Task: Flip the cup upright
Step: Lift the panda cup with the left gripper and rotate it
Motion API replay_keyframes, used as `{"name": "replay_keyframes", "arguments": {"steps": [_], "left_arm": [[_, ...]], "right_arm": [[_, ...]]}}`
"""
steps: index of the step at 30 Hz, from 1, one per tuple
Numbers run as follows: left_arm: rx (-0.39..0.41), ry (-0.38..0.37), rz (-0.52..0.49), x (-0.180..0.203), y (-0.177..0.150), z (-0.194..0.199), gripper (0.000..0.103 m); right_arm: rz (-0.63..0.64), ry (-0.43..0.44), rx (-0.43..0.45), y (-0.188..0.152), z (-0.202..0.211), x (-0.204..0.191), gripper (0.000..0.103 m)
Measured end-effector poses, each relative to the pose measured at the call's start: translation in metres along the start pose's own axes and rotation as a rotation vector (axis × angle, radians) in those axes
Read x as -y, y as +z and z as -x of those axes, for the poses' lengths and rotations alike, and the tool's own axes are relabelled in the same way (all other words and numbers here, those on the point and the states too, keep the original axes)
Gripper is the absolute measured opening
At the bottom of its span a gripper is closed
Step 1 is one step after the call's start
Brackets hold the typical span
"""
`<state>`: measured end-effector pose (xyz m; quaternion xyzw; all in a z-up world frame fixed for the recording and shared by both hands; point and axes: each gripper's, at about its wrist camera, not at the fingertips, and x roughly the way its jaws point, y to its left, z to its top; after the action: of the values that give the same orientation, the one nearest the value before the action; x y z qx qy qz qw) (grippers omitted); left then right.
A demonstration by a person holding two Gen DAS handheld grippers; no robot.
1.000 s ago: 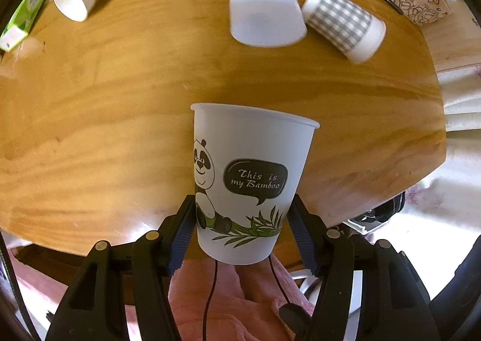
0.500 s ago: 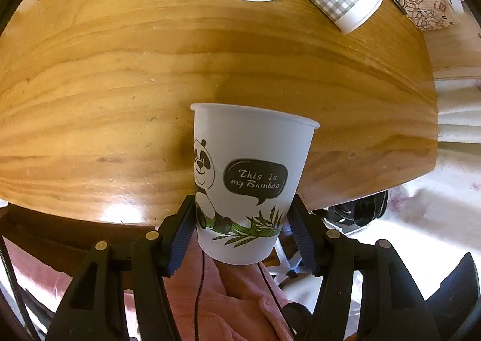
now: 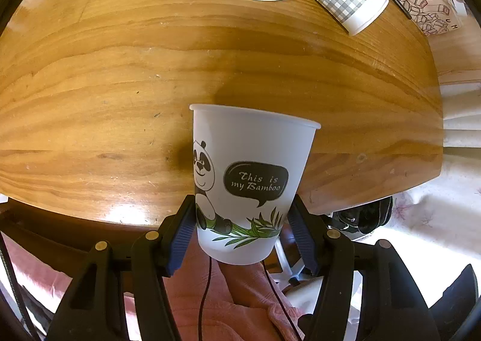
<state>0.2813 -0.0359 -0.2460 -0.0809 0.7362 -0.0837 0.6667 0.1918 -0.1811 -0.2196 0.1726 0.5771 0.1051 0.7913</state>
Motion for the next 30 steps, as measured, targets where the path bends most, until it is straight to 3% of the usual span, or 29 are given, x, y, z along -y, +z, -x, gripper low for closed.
{"name": "replay_keyframes", "arguments": {"steps": [30], "left_arm": [[-0.042,-0.05,-0.06,0.003,0.007,0.004,0.073]], "right_arm": [[-0.005,-0.027,-0.003,-0.004,-0.007,-0.01,0.086]]}}
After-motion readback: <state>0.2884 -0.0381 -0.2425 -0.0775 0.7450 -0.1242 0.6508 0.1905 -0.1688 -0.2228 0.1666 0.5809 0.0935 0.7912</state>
